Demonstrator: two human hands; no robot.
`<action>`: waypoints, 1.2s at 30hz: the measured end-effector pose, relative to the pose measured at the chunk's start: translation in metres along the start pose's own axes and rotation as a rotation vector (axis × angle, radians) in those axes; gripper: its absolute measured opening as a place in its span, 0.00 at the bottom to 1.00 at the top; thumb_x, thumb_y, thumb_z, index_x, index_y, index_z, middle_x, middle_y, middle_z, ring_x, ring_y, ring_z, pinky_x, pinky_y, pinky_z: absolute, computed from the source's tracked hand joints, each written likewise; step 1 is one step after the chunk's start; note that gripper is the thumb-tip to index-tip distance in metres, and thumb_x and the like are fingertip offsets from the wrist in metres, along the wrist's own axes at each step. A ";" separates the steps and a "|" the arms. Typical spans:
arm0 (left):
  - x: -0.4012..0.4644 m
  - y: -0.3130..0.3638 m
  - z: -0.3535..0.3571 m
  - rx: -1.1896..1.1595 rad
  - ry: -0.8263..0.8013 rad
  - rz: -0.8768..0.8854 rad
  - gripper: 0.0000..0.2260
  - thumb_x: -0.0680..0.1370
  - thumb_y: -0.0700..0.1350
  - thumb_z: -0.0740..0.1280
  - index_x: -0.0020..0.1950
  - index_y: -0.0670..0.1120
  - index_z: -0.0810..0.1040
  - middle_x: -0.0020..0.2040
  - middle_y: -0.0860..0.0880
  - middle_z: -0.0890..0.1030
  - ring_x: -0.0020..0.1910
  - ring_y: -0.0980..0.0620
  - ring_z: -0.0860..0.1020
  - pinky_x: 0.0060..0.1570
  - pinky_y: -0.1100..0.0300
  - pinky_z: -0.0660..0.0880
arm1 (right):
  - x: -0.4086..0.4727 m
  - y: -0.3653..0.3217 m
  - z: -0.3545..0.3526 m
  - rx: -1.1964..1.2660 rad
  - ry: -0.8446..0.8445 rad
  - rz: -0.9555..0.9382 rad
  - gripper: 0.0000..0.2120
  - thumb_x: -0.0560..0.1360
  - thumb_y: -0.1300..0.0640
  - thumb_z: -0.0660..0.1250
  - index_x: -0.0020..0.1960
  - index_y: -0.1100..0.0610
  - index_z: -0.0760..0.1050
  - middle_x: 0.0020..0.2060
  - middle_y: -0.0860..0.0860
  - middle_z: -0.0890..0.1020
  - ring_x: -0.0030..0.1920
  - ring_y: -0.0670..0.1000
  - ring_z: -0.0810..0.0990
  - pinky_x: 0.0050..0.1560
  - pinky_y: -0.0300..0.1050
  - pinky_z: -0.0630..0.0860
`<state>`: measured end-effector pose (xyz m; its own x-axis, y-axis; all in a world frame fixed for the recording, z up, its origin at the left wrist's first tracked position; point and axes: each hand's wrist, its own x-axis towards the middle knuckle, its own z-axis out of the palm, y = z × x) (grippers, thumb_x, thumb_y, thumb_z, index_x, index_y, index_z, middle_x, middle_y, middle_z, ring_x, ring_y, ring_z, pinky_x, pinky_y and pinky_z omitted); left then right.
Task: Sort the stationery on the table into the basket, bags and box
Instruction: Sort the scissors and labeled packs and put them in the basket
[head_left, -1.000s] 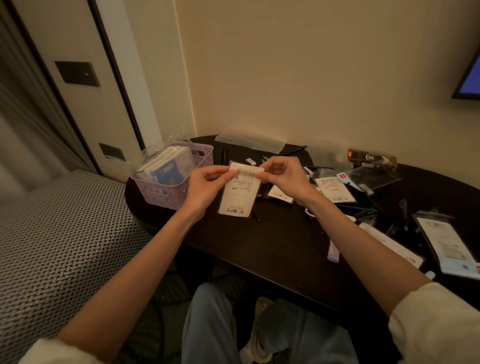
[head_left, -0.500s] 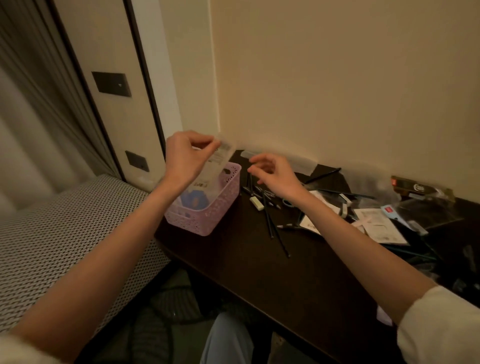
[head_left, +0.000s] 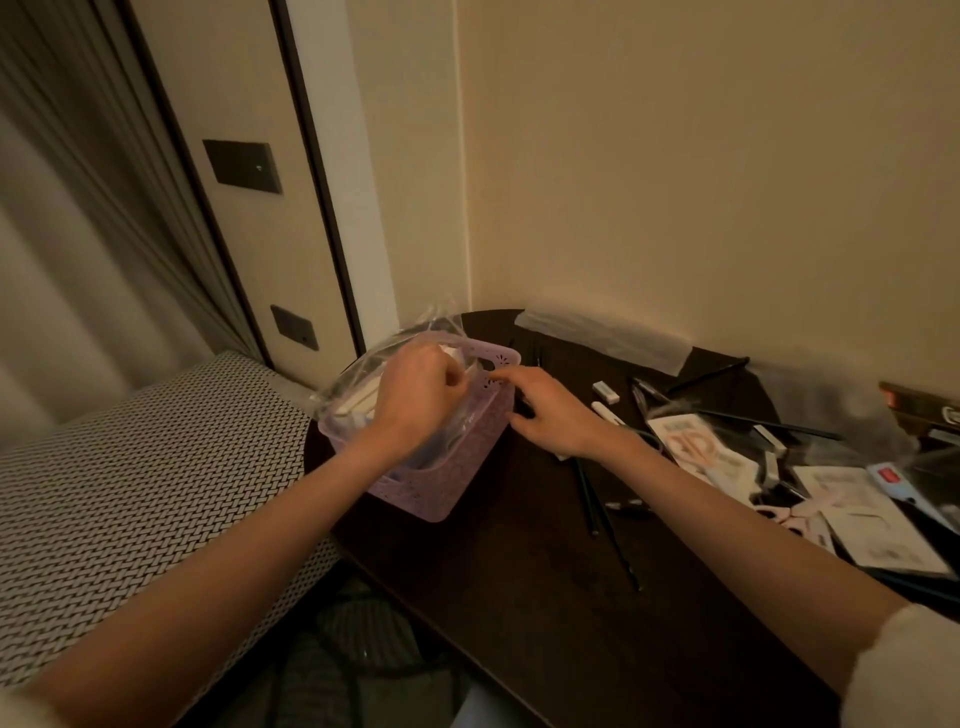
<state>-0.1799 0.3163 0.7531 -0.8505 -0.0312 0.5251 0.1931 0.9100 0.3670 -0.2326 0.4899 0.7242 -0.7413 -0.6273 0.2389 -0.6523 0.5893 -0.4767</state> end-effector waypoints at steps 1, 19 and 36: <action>0.001 -0.003 0.005 0.024 -0.017 -0.002 0.15 0.76 0.45 0.68 0.30 0.44 0.82 0.25 0.48 0.78 0.24 0.53 0.73 0.30 0.71 0.65 | 0.001 0.002 0.002 -0.011 0.007 -0.002 0.25 0.76 0.63 0.66 0.71 0.57 0.66 0.68 0.53 0.70 0.70 0.51 0.65 0.66 0.39 0.61; 0.019 -0.021 0.017 -0.047 -0.672 -0.097 0.10 0.74 0.36 0.71 0.54 0.41 0.83 0.49 0.48 0.84 0.42 0.57 0.79 0.37 0.73 0.74 | 0.005 0.012 -0.004 0.047 -0.082 0.003 0.23 0.74 0.66 0.65 0.69 0.58 0.70 0.68 0.54 0.71 0.70 0.51 0.66 0.69 0.44 0.65; -0.001 -0.012 -0.012 -0.319 -0.693 -0.394 0.11 0.80 0.36 0.63 0.60 0.39 0.78 0.54 0.44 0.81 0.46 0.49 0.83 0.42 0.59 0.82 | -0.029 -0.025 -0.023 0.024 -0.168 0.089 0.30 0.74 0.69 0.63 0.74 0.57 0.61 0.72 0.56 0.66 0.73 0.54 0.62 0.66 0.36 0.58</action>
<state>-0.1753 0.3000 0.7575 -0.9711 0.0335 -0.2362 -0.1397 0.7227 0.6768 -0.1983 0.5050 0.7490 -0.7575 -0.6509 0.0511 -0.5800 0.6350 -0.5103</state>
